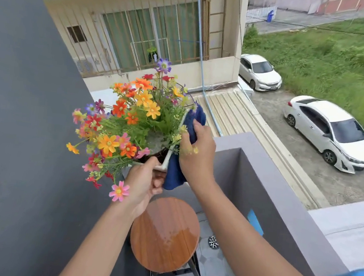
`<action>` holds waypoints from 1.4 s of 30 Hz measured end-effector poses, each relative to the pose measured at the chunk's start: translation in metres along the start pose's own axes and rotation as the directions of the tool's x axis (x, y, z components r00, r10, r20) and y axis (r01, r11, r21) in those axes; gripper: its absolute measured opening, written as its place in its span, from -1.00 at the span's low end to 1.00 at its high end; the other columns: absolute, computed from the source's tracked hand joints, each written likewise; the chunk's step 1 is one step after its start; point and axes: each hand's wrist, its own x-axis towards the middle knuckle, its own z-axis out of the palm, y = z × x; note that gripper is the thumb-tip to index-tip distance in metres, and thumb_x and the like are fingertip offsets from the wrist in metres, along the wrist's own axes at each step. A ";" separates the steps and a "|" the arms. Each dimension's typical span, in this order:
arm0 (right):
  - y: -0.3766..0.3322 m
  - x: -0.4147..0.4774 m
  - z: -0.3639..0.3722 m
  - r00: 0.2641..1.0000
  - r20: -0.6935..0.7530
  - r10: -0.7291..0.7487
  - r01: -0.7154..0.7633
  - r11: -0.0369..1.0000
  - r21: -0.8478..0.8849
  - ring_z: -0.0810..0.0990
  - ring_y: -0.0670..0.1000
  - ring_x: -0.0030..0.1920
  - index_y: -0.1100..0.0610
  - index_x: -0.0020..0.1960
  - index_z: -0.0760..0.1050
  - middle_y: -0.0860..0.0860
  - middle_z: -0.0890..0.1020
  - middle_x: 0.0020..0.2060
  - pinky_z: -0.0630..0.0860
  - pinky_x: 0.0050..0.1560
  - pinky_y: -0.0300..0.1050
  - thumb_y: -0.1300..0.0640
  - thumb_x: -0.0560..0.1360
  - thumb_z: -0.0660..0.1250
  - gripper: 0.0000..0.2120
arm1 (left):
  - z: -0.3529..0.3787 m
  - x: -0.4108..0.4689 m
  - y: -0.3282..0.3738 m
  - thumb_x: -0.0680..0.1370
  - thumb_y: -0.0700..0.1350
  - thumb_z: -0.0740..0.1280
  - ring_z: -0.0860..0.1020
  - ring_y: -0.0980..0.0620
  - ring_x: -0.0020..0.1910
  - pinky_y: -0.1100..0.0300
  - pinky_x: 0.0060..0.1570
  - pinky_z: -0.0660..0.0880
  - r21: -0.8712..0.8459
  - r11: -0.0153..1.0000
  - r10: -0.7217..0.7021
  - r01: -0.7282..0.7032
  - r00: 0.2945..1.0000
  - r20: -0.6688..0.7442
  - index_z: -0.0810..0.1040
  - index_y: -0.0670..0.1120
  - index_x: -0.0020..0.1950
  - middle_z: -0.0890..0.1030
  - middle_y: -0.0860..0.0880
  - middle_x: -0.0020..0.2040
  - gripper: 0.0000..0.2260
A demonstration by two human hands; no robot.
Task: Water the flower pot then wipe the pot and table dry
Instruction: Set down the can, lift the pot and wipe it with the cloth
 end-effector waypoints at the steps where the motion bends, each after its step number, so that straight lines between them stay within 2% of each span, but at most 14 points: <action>1: -0.002 -0.012 0.000 0.999 0.034 -0.028 0.028 1.000 0.012 0.39 -0.04 -0.24 0.20 -0.14 0.48 0.07 0.43 -0.24 0.29 -0.23 -0.28 0.31 0.52 0.26 -0.92 | 0.000 0.001 0.003 0.56 -0.21 0.16 0.24 0.10 -0.60 0.27 -0.60 0.12 -0.020 1.000 0.003 -0.003 1.000 0.003 0.41 -0.15 -0.25 0.37 -0.05 -0.46 -0.81; 3: 0.002 -0.037 0.001 0.990 0.109 -0.090 0.088 0.996 0.026 0.39 -0.11 -0.22 0.19 0.02 0.53 0.05 0.43 -0.17 0.31 -0.18 -0.39 0.28 0.52 0.27 -0.88 | -0.001 0.002 0.010 0.57 -0.21 0.15 0.25 0.11 -0.61 0.29 -0.64 0.13 -0.057 0.998 0.002 -0.002 1.000 0.001 0.44 -0.17 -0.25 0.40 -0.05 -0.47 -0.79; 6: 0.026 -0.064 0.002 0.977 0.170 -0.130 0.142 0.988 -0.059 0.42 -0.04 -0.19 0.21 0.21 0.51 0.03 0.43 -0.09 0.38 -0.18 -0.20 0.13 0.53 0.22 -0.70 | -0.005 0.004 0.015 0.58 -0.20 0.13 0.27 0.13 -0.62 0.32 -0.65 0.15 -0.084 0.996 -0.004 0.005 1.000 0.019 0.48 -0.22 -0.22 0.46 -0.12 -0.44 -0.77; 10: 0.058 -0.077 -0.002 0.985 0.173 0.025 -0.009 0.995 -0.094 0.32 -0.13 -0.27 0.04 -0.06 0.38 -0.12 0.30 -0.21 0.25 -0.23 -0.24 0.16 0.54 0.21 -0.96 | -0.008 0.006 0.013 0.55 -0.23 0.16 0.28 0.12 -0.62 0.30 -0.63 0.14 -0.093 0.996 -0.001 0.002 1.000 0.012 0.44 -0.20 -0.25 0.48 -0.14 -0.43 -0.80; 13: 0.067 -0.072 -0.007 0.977 0.153 0.148 -0.134 0.986 -0.098 0.34 -0.19 -0.29 -0.14 -0.22 0.26 -0.12 0.30 -0.27 0.23 -0.26 -0.31 0.26 0.55 0.27 -0.64 | -0.010 0.007 0.014 0.56 -0.23 0.16 0.28 0.12 -0.61 0.30 -0.64 0.14 -0.092 0.996 -0.004 0.005 1.000 0.008 0.42 -0.18 -0.25 0.47 -0.14 -0.41 -0.81; 15: 0.057 -0.065 -0.008 0.977 0.136 0.167 -0.157 0.984 -0.079 0.36 -0.22 -0.29 -0.19 -0.25 0.22 -0.09 0.30 -0.29 0.25 -0.27 -0.37 0.29 0.55 0.27 -0.56 | -0.011 0.007 0.016 0.56 -0.22 0.14 0.27 0.11 -0.60 0.29 -0.64 0.14 -0.088 0.996 0.003 -0.002 1.000 0.012 0.41 -0.17 -0.23 0.46 -0.13 -0.42 -0.82; 21: 0.002 -0.032 -0.002 0.999 0.035 0.014 -0.018 0.990 0.140 0.38 -0.10 -0.24 -0.01 -0.20 0.37 0.04 0.39 -0.25 0.28 -0.21 -0.37 0.32 0.56 0.24 -0.73 | 0.004 0.003 0.010 0.52 -0.18 0.19 0.23 0.11 -0.65 0.28 -0.60 0.11 0.097 0.995 0.043 -0.036 0.997 -0.062 0.45 -0.18 -0.31 0.37 -0.01 -0.58 -0.79; 23: -0.003 -0.022 -0.004 1.000 0.005 -0.018 0.017 0.989 0.148 0.40 -0.08 -0.20 0.01 -0.18 0.41 0.09 0.43 -0.22 0.30 -0.17 -0.35 0.28 0.57 0.24 -0.78 | 0.005 0.000 0.009 0.53 -0.19 0.18 0.22 0.11 -0.65 0.27 -0.58 0.09 0.096 0.995 0.046 -0.042 0.998 -0.045 0.46 -0.17 -0.32 0.36 -0.02 -0.56 -0.77; 27: 0.008 0.005 -0.013 0.994 -0.105 0.026 -0.018 0.997 0.080 0.42 -0.26 -0.15 0.16 0.00 0.54 0.07 0.45 -0.16 0.29 -0.12 -0.47 0.27 0.57 0.22 -0.87 | -0.006 -0.005 0.014 0.55 -0.22 0.17 0.21 0.13 -0.65 0.36 -0.64 0.07 0.116 0.993 -0.007 0.003 0.999 0.032 0.44 -0.22 -0.28 0.45 -0.10 -0.49 -0.78; 29: 0.011 0.019 -0.019 0.992 -0.103 0.068 -0.063 0.997 0.047 0.42 -0.19 -0.19 0.18 -0.05 0.53 0.09 0.47 -0.15 0.29 -0.18 -0.37 0.26 0.57 0.22 -0.88 | -0.015 -0.006 0.017 0.56 -0.23 0.16 0.20 0.14 -0.67 0.37 -0.64 0.06 0.136 0.991 -0.028 0.021 0.998 0.051 0.41 -0.22 -0.28 0.46 -0.12 -0.49 -0.78; 34: 0.025 0.043 -0.038 0.979 0.120 0.164 -0.154 0.984 -0.090 0.27 -0.05 -0.39 0.21 -0.33 0.34 0.02 0.37 -0.42 0.20 -0.33 -0.06 0.18 0.50 0.21 -0.76 | -0.035 -0.002 0.025 0.52 -0.27 0.16 0.16 0.14 -0.68 0.40 -0.61 0.03 0.259 0.966 -0.004 -0.004 1.000 0.030 0.34 -0.18 -0.33 0.44 -0.17 -0.48 -0.79; 36: 0.024 0.045 -0.047 0.931 0.277 0.239 -0.222 0.971 -0.091 0.28 -0.08 -0.37 0.24 -0.34 0.39 0.03 0.37 -0.43 0.21 -0.32 -0.07 0.15 0.54 0.21 -0.70 | -0.043 0.002 0.032 0.48 -0.26 0.20 0.13 0.13 -0.69 0.45 -0.60 0.03 0.343 0.939 0.023 -0.026 1.000 0.014 0.31 -0.16 -0.29 0.43 -0.19 -0.52 -0.85; 38: 0.019 0.045 -0.054 0.869 0.379 0.319 -0.322 0.945 -0.056 0.26 -0.11 -0.43 0.13 -0.37 0.29 0.02 0.32 -0.45 0.21 -0.34 -0.08 0.19 0.58 0.22 -0.65 | -0.050 0.003 0.041 0.35 -0.19 0.25 0.11 0.12 -0.70 0.48 -0.60 0.07 0.395 0.918 0.037 -0.048 0.999 0.037 0.30 -0.15 -0.26 0.42 -0.20 -0.55 -0.88; 42: 0.011 0.046 -0.063 0.783 0.458 0.421 -0.429 0.899 -0.093 0.20 -0.10 -0.51 0.07 -0.34 0.15 -0.05 0.24 -0.44 0.24 -0.46 -0.17 0.33 0.59 0.11 -0.63 | -0.056 -0.003 0.047 0.22 -0.17 0.23 0.12 0.13 -0.66 0.45 -0.54 0.05 0.464 0.882 0.039 -0.083 0.994 0.105 0.30 -0.14 -0.31 0.39 -0.17 -0.56 -0.87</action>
